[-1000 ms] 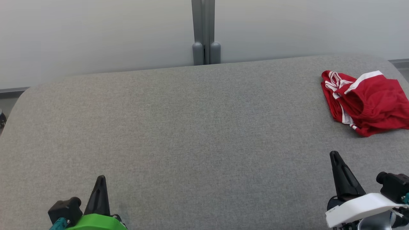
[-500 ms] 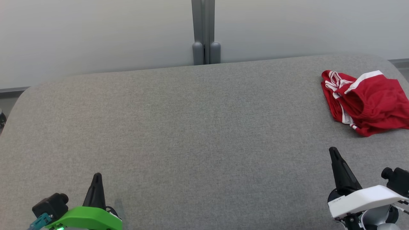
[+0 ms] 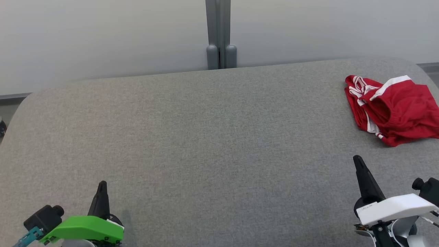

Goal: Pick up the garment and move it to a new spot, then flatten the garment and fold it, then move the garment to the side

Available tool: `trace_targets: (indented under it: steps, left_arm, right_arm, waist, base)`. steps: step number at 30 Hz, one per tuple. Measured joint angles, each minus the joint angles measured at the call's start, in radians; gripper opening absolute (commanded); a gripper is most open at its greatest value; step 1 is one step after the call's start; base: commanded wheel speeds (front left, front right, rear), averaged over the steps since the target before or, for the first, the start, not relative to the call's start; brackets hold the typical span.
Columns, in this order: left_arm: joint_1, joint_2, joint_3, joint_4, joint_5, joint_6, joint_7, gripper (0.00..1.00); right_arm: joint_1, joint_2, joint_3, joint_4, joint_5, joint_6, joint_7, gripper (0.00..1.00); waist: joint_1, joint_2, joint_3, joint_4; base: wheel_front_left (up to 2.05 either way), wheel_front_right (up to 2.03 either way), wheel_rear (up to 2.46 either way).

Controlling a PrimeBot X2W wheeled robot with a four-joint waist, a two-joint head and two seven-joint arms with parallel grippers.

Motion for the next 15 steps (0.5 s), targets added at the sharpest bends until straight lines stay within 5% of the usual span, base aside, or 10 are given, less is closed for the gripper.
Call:
trace_targets:
  steps: [15]
  left_arm:
    - [-0.022, -0.025, 0.05, 0.009, -0.16, -0.041, 0.041, 0.0]
  right_arm:
    - [-0.034, 0.0, -0.008, 0.05, 0.178, 0.0, 0.016, 0.0]
  waist:
    - [0.0, 0.0, 0.001, 0.0]
  base:
    - [0.0, 0.0, 0.0]
